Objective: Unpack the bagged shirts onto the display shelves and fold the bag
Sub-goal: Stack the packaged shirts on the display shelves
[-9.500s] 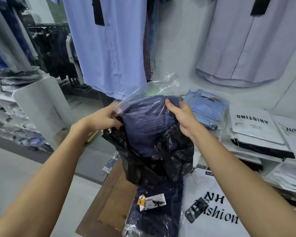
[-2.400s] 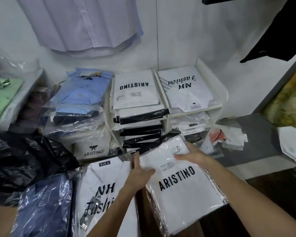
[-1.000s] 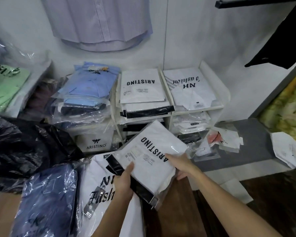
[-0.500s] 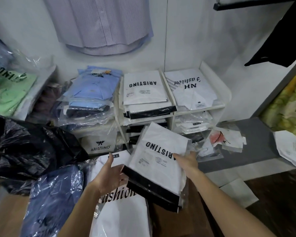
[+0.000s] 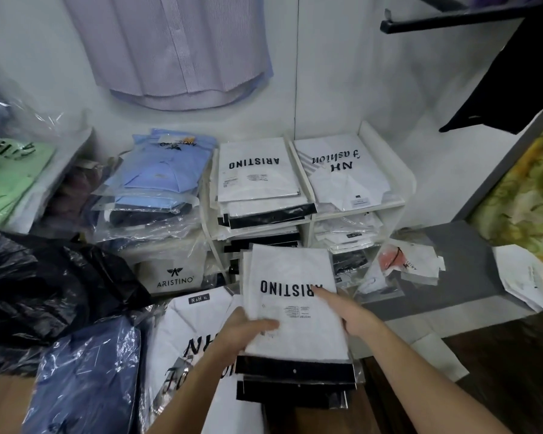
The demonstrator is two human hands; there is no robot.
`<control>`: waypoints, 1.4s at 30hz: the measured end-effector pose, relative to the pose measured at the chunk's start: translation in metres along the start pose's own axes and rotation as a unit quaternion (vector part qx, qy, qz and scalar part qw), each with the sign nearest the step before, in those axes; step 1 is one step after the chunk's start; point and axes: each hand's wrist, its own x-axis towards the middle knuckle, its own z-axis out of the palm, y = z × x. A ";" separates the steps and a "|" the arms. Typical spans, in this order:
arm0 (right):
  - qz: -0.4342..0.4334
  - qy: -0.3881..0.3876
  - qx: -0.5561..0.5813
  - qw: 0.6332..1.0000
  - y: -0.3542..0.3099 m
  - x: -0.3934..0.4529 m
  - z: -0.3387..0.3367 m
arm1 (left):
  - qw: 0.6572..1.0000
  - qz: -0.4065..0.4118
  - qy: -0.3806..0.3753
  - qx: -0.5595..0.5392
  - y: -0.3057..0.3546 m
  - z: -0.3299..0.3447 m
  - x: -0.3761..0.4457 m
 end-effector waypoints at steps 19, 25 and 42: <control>-0.287 -0.017 -0.005 0.958 -0.237 -0.038 0.034 | 0.948 0.274 0.155 -0.042 0.176 -0.073 -0.011; -0.335 0.013 -0.047 0.941 -0.318 0.009 0.043 | 0.944 0.274 0.180 -0.030 0.257 -0.109 0.050; -0.203 0.041 -0.121 0.971 -0.339 0.166 0.063 | 0.974 0.147 0.170 -0.033 0.261 -0.141 0.179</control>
